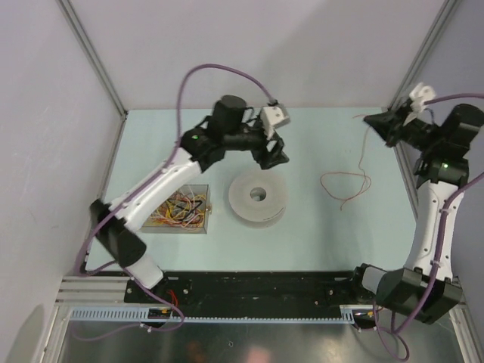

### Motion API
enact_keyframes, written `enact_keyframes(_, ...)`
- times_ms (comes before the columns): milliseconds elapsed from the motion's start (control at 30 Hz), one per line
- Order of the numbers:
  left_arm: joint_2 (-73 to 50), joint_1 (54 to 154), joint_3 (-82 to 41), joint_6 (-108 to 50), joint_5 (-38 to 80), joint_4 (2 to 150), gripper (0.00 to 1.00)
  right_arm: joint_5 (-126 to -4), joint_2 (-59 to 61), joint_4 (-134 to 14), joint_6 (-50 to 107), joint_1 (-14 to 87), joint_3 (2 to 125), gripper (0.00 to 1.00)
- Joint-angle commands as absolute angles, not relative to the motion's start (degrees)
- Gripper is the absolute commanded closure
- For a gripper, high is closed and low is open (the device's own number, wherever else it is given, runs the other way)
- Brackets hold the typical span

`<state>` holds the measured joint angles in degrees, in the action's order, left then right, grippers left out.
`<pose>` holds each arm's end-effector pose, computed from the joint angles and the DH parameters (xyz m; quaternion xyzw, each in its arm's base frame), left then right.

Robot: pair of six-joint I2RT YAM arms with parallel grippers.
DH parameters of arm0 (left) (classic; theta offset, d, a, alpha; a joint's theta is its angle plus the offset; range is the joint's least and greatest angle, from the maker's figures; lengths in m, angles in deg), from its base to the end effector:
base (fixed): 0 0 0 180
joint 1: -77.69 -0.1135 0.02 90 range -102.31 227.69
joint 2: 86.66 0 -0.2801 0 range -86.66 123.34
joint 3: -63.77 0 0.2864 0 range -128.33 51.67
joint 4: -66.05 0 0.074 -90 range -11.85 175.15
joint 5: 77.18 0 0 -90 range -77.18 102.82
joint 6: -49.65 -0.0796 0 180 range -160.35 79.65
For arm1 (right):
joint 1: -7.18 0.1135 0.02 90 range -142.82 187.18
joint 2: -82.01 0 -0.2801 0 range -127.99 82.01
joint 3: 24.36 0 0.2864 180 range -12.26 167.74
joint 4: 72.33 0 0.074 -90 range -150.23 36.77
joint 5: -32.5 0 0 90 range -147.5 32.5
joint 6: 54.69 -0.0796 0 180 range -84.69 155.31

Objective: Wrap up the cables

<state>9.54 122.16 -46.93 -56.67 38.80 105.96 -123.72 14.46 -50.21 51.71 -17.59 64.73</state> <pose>0.3031 -0.3464 0.4012 0.5203 0.6497 -0.3109 0.4588 0.2898 -0.0535 0.4765 -0.3398 0.6217 0.1562 0.6882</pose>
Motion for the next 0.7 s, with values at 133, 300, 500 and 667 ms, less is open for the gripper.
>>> enact_keyframes(133,-3.35,120.77,-41.37,-44.78,53.17,104.06,0.31,-119.55,21.77,-15.17,92.52,6.33,65.23,1.00)
enact_keyframes(300,-4.81,121.81,-37.81,-39.79,53.99,104.05,0.35,-111.41,23.84,-13.27,93.87,18.45,63.76,1.00)
enact_keyframes(500,-6.54,124.13,-32.57,-39.22,52.87,104.12,0.38,-104.92,24.56,-13.02,93.94,28.06,62.69,1.00)
enact_keyframes(667,-6.58,124.60,-31.16,-38.95,53.78,104.06,0.44,-100.83,24.19,-13.14,93.67,33.83,62.24,1.00)
